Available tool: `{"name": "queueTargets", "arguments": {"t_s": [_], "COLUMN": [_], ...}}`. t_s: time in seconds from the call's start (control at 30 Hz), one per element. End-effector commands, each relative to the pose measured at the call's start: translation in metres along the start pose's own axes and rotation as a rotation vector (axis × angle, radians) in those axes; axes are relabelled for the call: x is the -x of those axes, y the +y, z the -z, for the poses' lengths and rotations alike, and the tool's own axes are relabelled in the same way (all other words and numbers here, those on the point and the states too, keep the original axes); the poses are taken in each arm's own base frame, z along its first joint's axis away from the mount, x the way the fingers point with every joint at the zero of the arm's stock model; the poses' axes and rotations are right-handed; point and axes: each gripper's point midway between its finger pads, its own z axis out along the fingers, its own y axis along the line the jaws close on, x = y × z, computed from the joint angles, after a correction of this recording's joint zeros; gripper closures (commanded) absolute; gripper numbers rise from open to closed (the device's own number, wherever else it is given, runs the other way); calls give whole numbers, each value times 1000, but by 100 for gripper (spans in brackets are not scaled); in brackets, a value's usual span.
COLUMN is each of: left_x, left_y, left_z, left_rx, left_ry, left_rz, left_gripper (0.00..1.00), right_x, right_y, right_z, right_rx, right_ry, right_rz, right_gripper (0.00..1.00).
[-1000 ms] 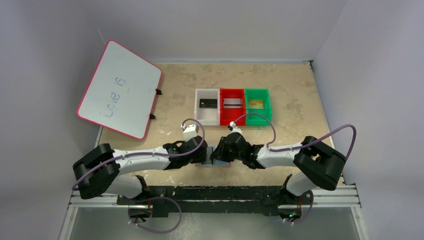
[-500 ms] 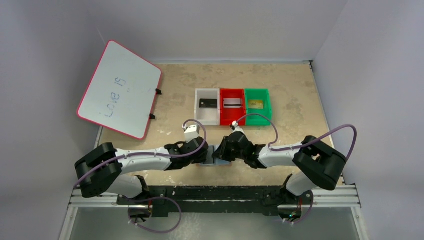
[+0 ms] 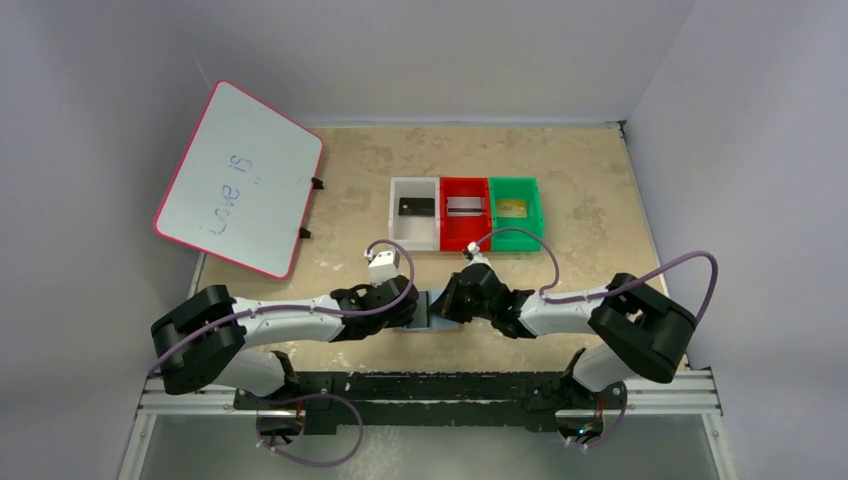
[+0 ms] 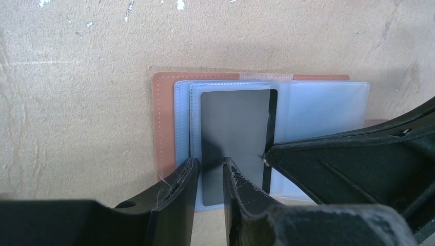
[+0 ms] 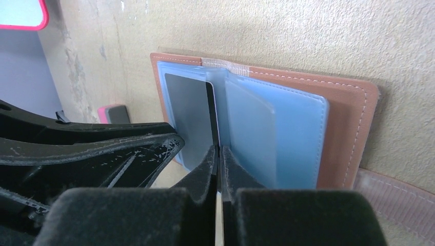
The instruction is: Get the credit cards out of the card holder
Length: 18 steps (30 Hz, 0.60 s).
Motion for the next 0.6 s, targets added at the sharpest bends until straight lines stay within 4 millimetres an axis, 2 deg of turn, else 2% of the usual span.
{"name": "queueTargets", "arguments": {"t_s": [0.0,0.4,0.57], "left_x": [-9,-9,-8], "left_y": [16,20,15], "left_z": [-2,-4,-4], "left_rx": [71,100,86], "left_ry": [24,23,26], "left_rz": [-38,-54,-56], "left_gripper": [75,76,76], "right_x": [5,14,13], "right_y": [3,-15,-11], "right_z": [6,18,16], "right_rx": [17,9,28], "right_ry": [-19,-33,-19], "right_rz": [-3,-16,-14], "right_gripper": [100,100,100]}}
